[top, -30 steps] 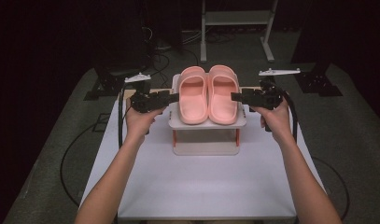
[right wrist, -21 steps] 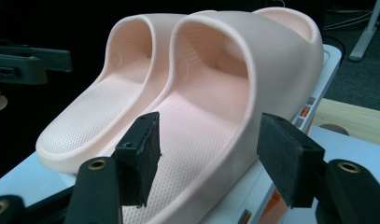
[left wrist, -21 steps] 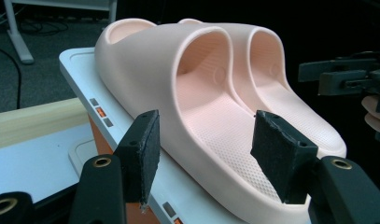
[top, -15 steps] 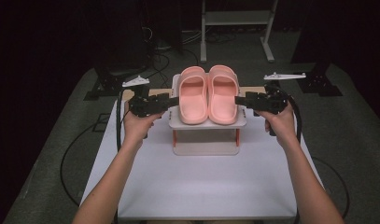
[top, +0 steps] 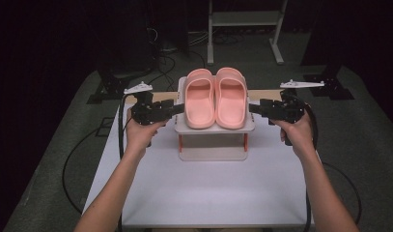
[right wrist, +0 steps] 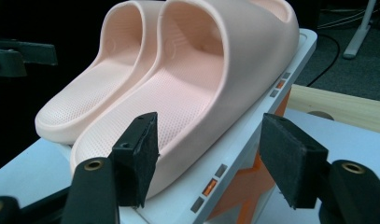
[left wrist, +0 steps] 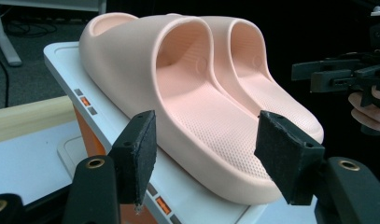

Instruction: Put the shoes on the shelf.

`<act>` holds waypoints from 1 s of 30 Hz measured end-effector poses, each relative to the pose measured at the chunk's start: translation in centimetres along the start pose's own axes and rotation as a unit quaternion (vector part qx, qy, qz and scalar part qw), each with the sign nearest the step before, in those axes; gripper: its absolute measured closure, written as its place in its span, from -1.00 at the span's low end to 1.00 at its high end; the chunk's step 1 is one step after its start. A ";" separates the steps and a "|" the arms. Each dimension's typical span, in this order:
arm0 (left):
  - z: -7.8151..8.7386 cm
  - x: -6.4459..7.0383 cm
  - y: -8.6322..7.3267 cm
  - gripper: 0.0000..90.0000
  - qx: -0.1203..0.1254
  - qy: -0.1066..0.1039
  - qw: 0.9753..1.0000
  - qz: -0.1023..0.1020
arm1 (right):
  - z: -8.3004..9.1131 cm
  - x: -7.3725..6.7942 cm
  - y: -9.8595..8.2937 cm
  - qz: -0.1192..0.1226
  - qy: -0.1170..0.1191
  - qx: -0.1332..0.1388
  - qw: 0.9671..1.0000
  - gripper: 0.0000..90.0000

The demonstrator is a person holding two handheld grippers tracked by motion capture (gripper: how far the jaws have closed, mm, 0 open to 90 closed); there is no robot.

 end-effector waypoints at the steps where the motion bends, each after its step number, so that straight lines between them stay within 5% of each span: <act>1: 0.1 0.0 -0.1 -0.16 -0.001 0.000 1.000 -0.001 | 0.0 0.0 0.0 0.000 0.000 0.000 1.000 -0.18; 30: 2.3 0.0 -1.9 -0.36 0.013 -0.002 1.000 -0.006 | 1.8 1.3 -2.1 0.001 -0.006 -0.003 1.000 -0.24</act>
Point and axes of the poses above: each handheld gripper's, and its own axes: z roughly backward along the jaws, y roughly out of its top, x roughly to its right, the point moved 7 cm from there along -z, roughly forward along the jaws, and after that the axes turned 8 degrees about -y, right-handed, at the moved point
